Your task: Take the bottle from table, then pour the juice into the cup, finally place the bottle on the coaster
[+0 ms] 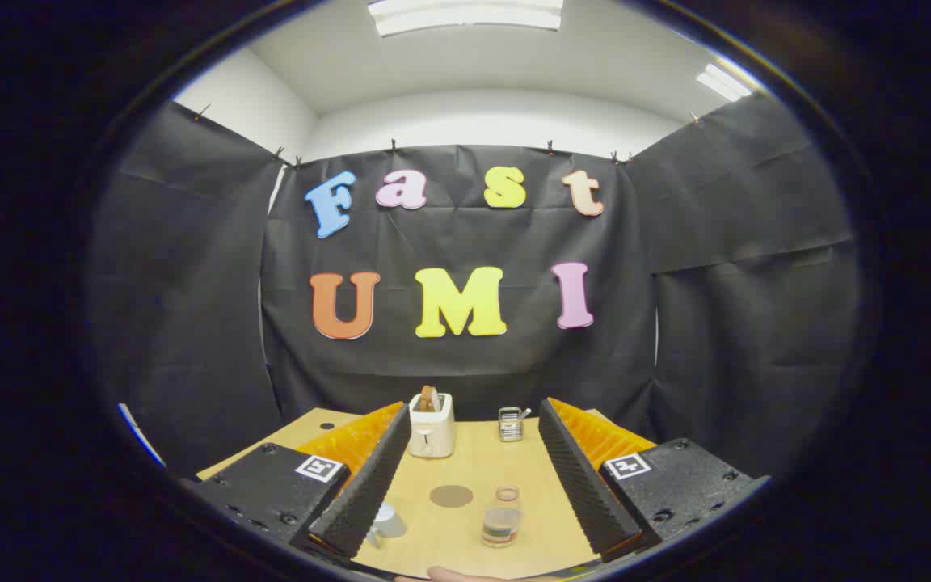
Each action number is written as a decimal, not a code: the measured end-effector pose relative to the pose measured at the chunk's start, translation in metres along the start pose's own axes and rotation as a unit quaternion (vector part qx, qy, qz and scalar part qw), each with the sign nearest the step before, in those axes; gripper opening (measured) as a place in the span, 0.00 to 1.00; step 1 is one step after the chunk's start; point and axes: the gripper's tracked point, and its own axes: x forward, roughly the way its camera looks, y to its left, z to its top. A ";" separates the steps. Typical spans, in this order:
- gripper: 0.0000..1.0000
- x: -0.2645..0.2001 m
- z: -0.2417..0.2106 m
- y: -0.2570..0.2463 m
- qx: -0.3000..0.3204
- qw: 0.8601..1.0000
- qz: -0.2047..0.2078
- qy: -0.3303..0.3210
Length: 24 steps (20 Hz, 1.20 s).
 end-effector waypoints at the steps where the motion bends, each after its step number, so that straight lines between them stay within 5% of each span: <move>1: 1.00 -0.005 0.001 0.002 -0.001 1.000 -0.002 -0.001; 15: 1.00 -0.041 0.013 0.000 -0.010 1.000 -0.011 -0.006; 24: 1.00 -0.020 -0.024 -0.011 -0.006 1.000 -0.017 0.010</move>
